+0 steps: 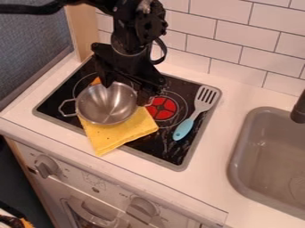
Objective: Take the silver pot and put it in the upper part of the right burner
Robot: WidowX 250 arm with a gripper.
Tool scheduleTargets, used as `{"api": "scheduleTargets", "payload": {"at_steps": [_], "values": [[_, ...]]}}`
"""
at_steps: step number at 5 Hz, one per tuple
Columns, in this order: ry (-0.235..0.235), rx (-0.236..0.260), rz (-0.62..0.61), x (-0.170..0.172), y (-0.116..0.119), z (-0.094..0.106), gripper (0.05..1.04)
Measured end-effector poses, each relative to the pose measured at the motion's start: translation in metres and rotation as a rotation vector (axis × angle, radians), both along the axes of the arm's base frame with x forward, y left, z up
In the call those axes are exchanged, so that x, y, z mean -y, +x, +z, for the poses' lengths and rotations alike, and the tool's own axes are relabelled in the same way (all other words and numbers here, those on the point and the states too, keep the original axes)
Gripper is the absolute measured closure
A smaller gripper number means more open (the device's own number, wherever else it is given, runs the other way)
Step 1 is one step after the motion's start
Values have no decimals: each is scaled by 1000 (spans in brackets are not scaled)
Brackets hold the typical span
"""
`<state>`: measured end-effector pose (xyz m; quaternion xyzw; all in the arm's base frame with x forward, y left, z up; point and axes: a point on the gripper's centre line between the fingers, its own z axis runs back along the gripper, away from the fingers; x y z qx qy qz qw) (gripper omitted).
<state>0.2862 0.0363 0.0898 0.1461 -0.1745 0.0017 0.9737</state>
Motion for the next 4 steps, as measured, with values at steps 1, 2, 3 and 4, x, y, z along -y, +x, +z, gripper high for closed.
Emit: {"api": "scheduleTargets", "payload": {"at_steps": [1,2,3,4], "values": [[2,-21,-1,0,-1,-5,83],[24,-43,-23,0,-4,-6,83],[41,-73,-30,-1,-5,-14,83],[62,-104,-28,-4,-7,-24,83]]}}
